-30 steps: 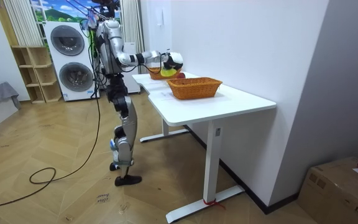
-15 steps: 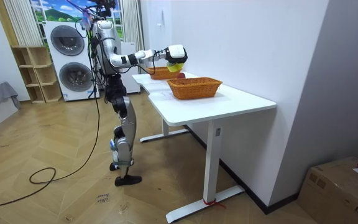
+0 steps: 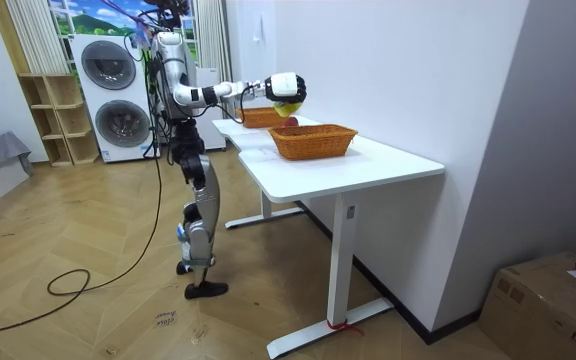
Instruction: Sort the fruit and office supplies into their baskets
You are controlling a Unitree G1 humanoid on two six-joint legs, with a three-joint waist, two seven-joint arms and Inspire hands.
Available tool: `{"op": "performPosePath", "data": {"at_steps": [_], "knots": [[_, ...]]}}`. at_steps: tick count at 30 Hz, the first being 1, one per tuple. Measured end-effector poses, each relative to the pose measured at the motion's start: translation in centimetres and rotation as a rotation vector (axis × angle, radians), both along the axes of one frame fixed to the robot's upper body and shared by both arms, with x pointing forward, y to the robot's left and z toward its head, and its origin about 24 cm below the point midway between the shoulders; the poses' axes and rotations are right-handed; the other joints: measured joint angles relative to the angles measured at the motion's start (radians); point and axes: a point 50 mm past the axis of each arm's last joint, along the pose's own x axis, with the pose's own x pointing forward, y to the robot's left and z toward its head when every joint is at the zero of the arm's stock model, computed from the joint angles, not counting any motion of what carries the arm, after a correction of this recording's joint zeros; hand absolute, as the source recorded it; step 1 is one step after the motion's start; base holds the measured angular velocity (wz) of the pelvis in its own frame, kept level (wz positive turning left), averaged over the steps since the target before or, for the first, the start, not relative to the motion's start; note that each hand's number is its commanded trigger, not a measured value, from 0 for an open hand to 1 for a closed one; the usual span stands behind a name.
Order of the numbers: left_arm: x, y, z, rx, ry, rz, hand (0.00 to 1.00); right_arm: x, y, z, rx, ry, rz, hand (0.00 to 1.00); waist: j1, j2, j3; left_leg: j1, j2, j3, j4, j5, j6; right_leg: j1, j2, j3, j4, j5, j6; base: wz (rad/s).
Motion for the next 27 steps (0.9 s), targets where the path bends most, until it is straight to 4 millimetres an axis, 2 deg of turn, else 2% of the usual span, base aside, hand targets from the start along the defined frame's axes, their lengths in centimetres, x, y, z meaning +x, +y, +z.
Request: {"op": "performPosePath", "data": {"at_steps": [6,9,13,19,27], "knots": [[0.3,0.0,0.0,-0.001,-0.007,0.007,0.0,-0.3,-1.2,-0.5,-0.011,0.023,-0.053,1.0,-0.011,0.011,0.0015,0.005,0.002,0.01,-0.009,0.0,0.0,0.0,0.003,0.013,0.0,0.0,0.0,-0.05],[0.1,0.0,0.0,-0.005,0.01,0.011,0.0,-0.5,-1.9,-0.8,-0.025,0.037,-0.095,1.0,-0.032,0.016,0.0014,0.005,0.002,0.016,-0.01,0.0,0.0,-0.003,0.004,0.019,0.0,0.0,0.0,-0.07],[0.1,-0.1,0.0,-0.006,0.009,0.011,0.0,-0.8,-2.9,-1.1,-0.028,0.042,-0.149,1.0,-0.043,0.023,-0.0034,0.004,0.004,0.027,-0.015,0.0,0.0,-0.011,0.006,0.028,0.003,0.0,0.0,-0.08],[0.1,-0.1,0.0,-0.006,0.008,0.012,0.0,-0.9,-3.1,-1.1,-0.027,0.038,-0.168,1.0,-0.059,0.021,-0.004,0.005,0.006,0.036,-0.015,0.0,0.0,-0.015,0.008,0.037,0.003,0.0,0.0,-0.05],[0.0,-0.1,-0.1,-0.008,0.022,0.015,0.0,-1.4,-3.5,-1.9,-0.024,0.063,-0.205,1.0,-0.059,0.016,-0.004,0.006,0.006,0.037,-0.014,0.0,0.0,-0.017,0.008,0.039,0.009,0.0,0.0,0.0]]}}
